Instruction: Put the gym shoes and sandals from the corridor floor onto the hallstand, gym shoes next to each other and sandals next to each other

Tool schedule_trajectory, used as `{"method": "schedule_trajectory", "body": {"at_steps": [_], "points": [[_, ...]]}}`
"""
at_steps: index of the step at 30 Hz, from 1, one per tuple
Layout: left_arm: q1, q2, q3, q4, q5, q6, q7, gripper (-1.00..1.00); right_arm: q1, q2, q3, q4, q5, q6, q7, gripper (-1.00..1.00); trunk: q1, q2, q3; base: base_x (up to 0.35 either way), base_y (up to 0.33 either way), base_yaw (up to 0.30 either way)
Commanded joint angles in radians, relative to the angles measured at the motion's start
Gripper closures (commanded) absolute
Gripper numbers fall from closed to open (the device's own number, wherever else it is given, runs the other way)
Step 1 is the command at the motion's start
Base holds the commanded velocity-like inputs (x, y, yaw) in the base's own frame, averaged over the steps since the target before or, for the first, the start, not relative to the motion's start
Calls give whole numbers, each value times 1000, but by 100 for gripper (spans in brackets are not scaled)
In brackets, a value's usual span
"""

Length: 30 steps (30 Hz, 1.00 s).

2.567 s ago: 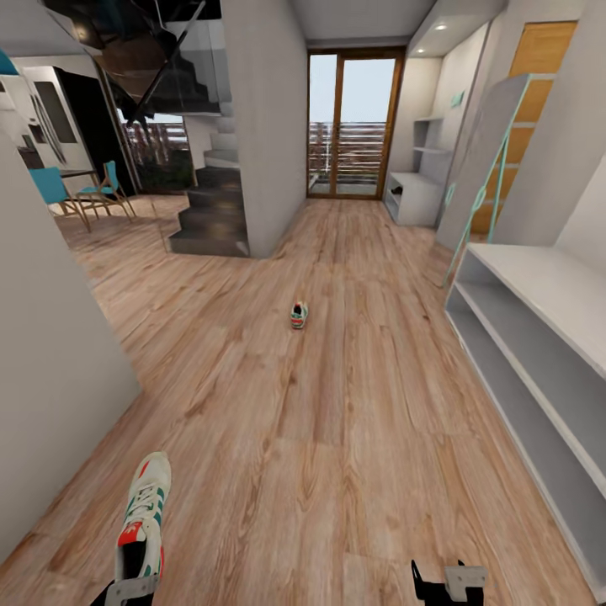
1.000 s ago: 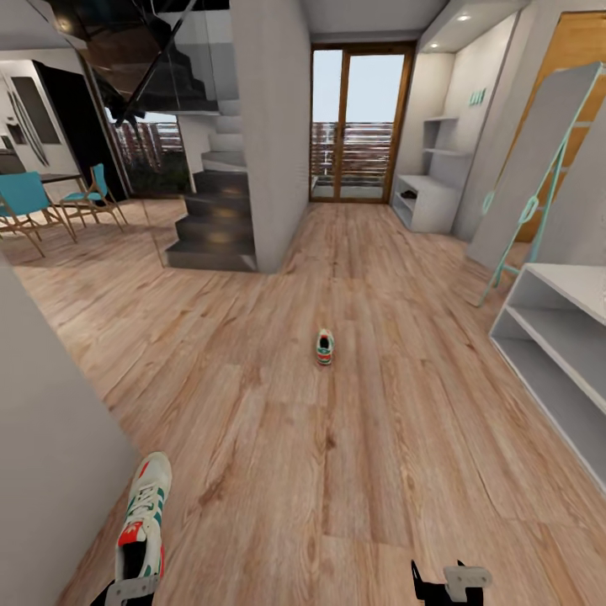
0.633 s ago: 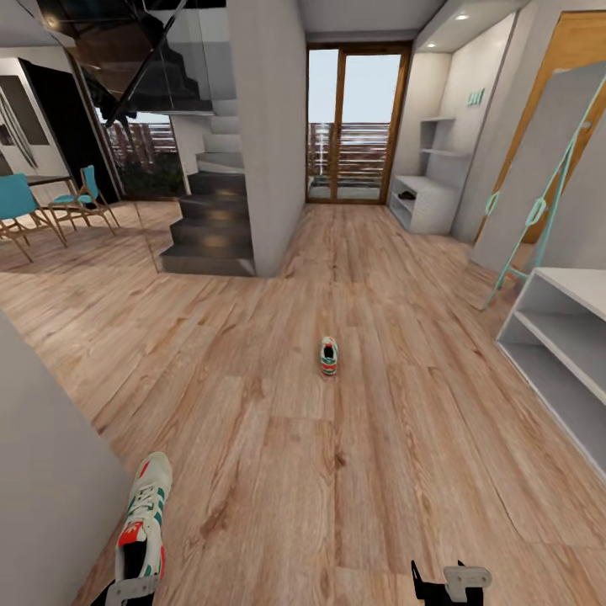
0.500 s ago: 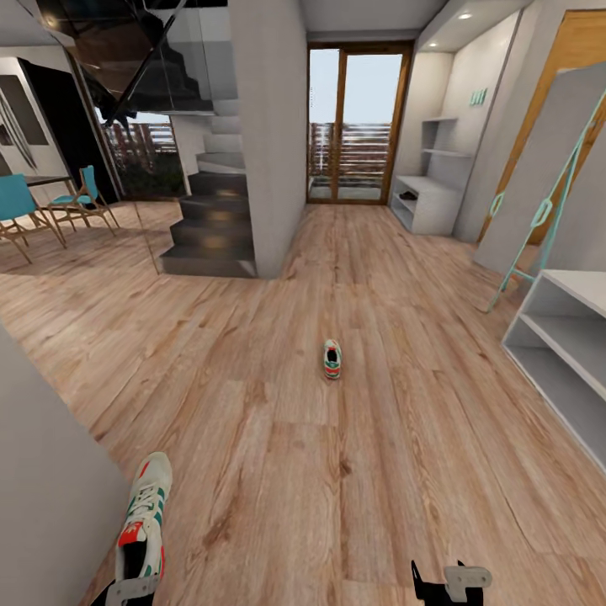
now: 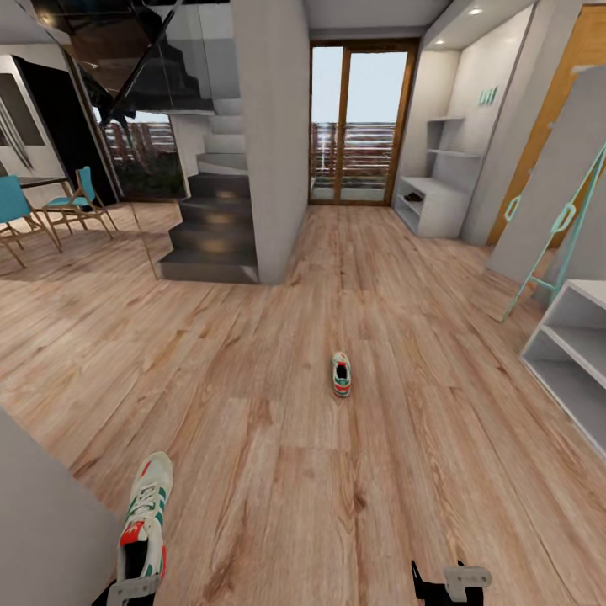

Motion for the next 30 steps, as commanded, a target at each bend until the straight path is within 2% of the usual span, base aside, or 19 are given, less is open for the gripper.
{"method": "schedule_trajectory", "body": {"at_steps": [1, 17, 30], "points": [[-1, 0, 9, 1, -6, -3, -7, 100, -1, 0, -4, 1, 10, -3, -4, -100, 0, 0, -1, 336, 10, 0], [-1, 1, 10, 1, -3, -3, -7, 100, -1, 0, -4, 0, 10, -3, -4, -100, 0, 0, 0, 338, 2, -6], [-1, 1, 9, 2, -2, -3, -7, 100, -1, 0, -4, 1, 10, -3, -4, -100, 0, 0, 10, 338, 0, -194]]}}
